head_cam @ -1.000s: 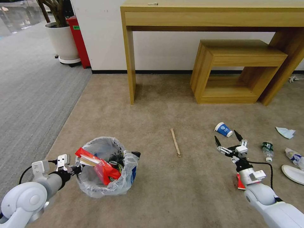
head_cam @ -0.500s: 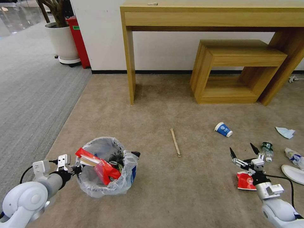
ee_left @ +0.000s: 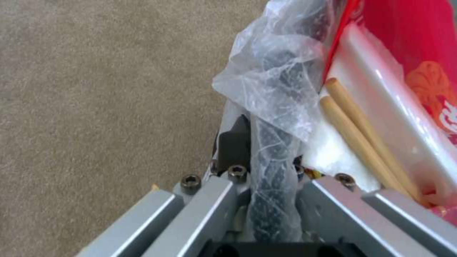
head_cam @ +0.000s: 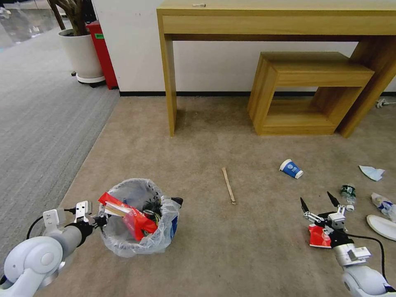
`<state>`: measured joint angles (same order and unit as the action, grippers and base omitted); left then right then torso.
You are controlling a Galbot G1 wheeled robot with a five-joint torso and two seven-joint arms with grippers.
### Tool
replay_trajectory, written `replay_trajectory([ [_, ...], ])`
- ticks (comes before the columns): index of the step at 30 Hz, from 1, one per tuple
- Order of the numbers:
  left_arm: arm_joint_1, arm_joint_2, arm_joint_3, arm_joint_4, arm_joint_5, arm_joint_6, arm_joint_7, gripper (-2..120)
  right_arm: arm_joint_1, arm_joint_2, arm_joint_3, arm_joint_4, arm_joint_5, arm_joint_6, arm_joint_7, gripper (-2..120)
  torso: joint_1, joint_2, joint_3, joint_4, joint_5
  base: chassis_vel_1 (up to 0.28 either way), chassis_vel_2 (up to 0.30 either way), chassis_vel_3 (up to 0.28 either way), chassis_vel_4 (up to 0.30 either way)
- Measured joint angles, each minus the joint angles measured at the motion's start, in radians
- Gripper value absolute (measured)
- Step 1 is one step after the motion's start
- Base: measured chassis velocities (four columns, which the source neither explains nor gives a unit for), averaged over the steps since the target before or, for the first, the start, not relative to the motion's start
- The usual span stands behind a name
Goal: Pick up the trash bin and place the garbage on the floor into it.
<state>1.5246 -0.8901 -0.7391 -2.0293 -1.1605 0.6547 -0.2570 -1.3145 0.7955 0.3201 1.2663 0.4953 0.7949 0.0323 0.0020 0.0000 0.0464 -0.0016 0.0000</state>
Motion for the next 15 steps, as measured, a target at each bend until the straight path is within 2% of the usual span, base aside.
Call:
replay_trajectory([
  [5, 0.002, -0.002, -0.001, 0.0, 0.003, 0.0, 0.001, 0, 0.008, 0.001, -0.005, -0.009, 0.0, 0.002, -0.002, 100, 0.0, 0.0, 0.0, -0.0001, -0.0001, 0.0, 0.0, 0.0, 0.0],
  [15, 0.003, -0.009, 0.0, -0.001, 0.007, -0.001, 0.001, 0, 0.014, 0.003, -0.012, -0.014, 0.0, 0.008, -0.005, 100, 0.0, 0.0, 0.0, -0.0002, 0.0, -0.052, 0.042, 0.063, -0.05],
])
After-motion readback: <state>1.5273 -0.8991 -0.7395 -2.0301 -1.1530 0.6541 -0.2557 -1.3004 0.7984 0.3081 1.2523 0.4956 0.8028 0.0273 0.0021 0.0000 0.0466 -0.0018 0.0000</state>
